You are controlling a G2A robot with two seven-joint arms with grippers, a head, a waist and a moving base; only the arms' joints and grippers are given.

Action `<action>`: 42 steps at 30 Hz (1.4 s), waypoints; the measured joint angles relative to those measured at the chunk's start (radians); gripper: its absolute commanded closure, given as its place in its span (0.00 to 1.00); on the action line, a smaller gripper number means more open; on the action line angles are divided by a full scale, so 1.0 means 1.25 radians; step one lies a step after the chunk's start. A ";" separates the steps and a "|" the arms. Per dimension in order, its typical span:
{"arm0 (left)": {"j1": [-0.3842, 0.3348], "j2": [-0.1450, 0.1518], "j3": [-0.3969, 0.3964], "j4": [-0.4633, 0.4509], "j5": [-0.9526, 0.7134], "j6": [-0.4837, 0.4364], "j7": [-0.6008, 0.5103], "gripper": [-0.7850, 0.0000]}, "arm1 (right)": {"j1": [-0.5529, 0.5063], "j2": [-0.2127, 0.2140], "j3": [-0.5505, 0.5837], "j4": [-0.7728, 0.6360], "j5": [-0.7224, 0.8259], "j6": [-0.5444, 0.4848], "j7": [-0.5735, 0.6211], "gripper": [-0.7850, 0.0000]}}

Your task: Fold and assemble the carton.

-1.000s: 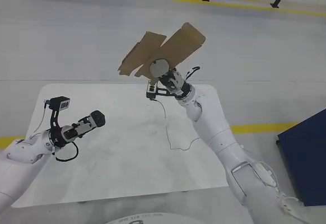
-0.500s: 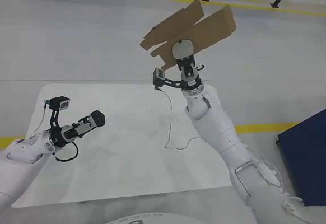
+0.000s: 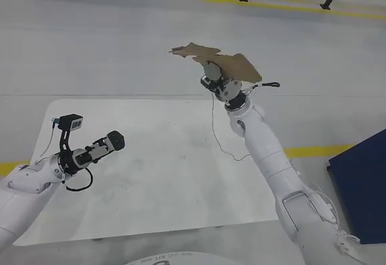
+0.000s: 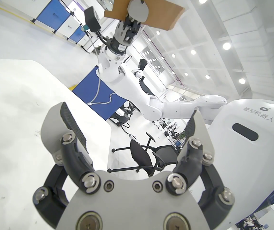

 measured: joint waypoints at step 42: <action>0.000 0.000 -0.002 -0.003 0.004 0.002 0.004 0.00 | -0.118 0.006 -0.009 -0.135 -0.954 -0.671 -0.436 1.00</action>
